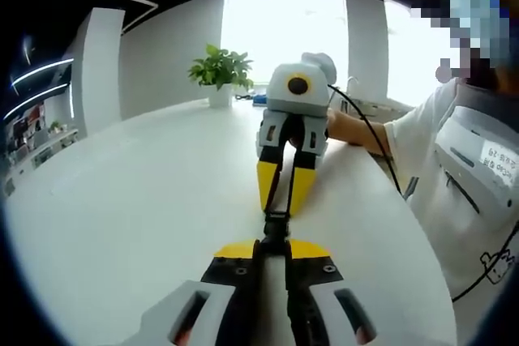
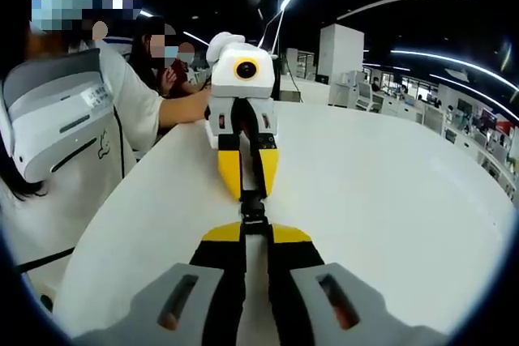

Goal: Snap the two parts of the plastic buckle together until the buckle closes and remains connected.

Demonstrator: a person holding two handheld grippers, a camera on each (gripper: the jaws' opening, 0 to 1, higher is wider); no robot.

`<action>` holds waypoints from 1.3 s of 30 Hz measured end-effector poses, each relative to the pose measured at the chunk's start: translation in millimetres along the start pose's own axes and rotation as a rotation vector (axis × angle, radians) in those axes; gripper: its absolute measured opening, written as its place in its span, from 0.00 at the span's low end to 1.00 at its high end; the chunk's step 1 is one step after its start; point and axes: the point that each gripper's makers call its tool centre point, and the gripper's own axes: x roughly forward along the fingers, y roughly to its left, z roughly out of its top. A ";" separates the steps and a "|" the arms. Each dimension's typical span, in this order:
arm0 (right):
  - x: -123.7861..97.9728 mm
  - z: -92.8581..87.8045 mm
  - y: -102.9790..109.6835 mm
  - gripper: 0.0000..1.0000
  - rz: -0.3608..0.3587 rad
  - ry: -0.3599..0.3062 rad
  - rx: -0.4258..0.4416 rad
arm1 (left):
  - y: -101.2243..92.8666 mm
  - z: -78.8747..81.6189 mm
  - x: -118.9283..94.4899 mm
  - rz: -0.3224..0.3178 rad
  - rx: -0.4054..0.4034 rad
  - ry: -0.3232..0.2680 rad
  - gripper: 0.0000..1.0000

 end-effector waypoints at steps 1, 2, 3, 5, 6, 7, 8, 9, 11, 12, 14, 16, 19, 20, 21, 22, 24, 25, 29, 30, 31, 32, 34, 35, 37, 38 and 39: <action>0.2 0.2 0.9 0.07 -0.004 0.003 -0.003 | 0.1 0.1 0.0 0.003 0.000 0.001 0.08; 0.3 0.5 1.0 0.07 -0.009 0.007 -0.003 | -0.6 0.3 0.4 0.010 -0.001 0.004 0.08; 0.3 0.6 1.1 0.07 -0.018 0.013 -0.003 | -0.9 0.6 0.7 0.017 0.000 0.007 0.08; 0.4 0.7 2.1 0.07 -0.037 0.021 -0.003 | -1.0 0.9 1.0 0.032 0.003 0.015 0.08; 0.2 0.6 1.8 0.07 -0.046 0.025 0.002 | -0.7 1.1 1.4 0.040 -0.001 0.015 0.08; 0.3 0.7 1.5 0.07 -0.054 0.029 0.004 | -0.7 1.3 1.7 0.048 -0.002 0.015 0.08; 2.7 1.6 2.0 0.07 -0.058 0.026 0.006 | -2.3 2.9 4.3 0.047 0.007 0.005 0.08; 2.0 7.8 -6.4 0.07 -0.117 0.034 -0.031 | -5.8 5.7 7.4 0.038 0.032 -0.002 0.08; 1.6 7.0 4.2 0.07 -0.088 0.041 -0.012 | -9.9 2.4 5.7 0.059 0.006 0.015 0.08; 1.1 7.2 6.0 0.07 -0.089 0.041 -0.009 | -7.8 1.8 4.8 0.056 0.003 0.013 0.08; 1.3 0.3 2.0 0.07 -0.096 0.040 -0.023 | -6.2 2.3 4.5 0.052 0.007 0.011 0.08; 0.0 2.2 -3.0 0.07 -0.089 0.034 -0.006 | -4.8 3.3 4.8 0.049 0.005 0.009 0.09; 0.2 2.4 -3.6 0.07 -0.086 0.032 -0.010 | -1.1 5.2 3.3 0.041 0.007 0.007 0.09; 0.2 2.7 -3.3 0.07 -0.086 0.031 -0.009 | -1.0 4.8 3.5 0.043 0.015 0.010 0.09; 0.2 2.6 -3.2 0.07 -0.087 0.031 -0.006 | -1.5 4.7 3.6 0.042 0.020 0.010 0.09; 0.1 2.6 -3.2 0.07 -0.088 0.030 -0.004 | -1.7 4.4 3.8 0.047 0.032 0.010 0.09; 0.2 2.7 -2.6 0.07 -0.089 0.030 -0.003 | -3.1 4.0 4.2 0.043 0.027 0.011 0.09; 0.4 2.4 -2.6 0.07 -0.091 0.031 -0.002 | -3.2 4.1 4.2 0.042 0.027 0.010 0.10; 0.9 2.0 -2.9 0.08 -0.095 0.033 0.001 | -0.1 4.2 4.0 0.037 0.020 0.008 0.10; 0.8 1.9 -3.0 0.08 -0.096 0.033 0.002 | 0.4 4.2 4.4 0.036 0.017 0.008 0.10; 0.7 1.7 -3.3 0.08 -0.096 0.033 0.002 | 0.5 4.3 4.5 0.036 0.018 0.008 0.10; 0.5 1.5 -3.5 0.08 -0.099 0.035 0.005 | 0.0 4.3 5.1 0.039 0.026 0.007 0.10; -0.3 1.4 -4.8 0.08 -0.100 0.036 0.007 | -0.7 4.7 6.0 0.042 0.034 0.007 0.10; -1.4 2.1 -6.8 0.08 -0.104 0.033 0.008 | -0.1 5.8 6.5 0.046 0.031 0.001 0.10; -2.5 3.4 -10.1 0.08 -0.105 0.022 0.021 | 3.2 8.8 5.8 0.047 0.028 -0.008 0.10; -2.3 3.6 -10.8 0.08 -0.105 0.020 0.024 | 4.0 9.1 6.0 0.046 0.028 -0.008 0.10; -1.7 3.2 -11.9 0.08 -0.107 0.021 0.026 | 5.3 9.4 6.7 0.049 0.031 -0.009 0.10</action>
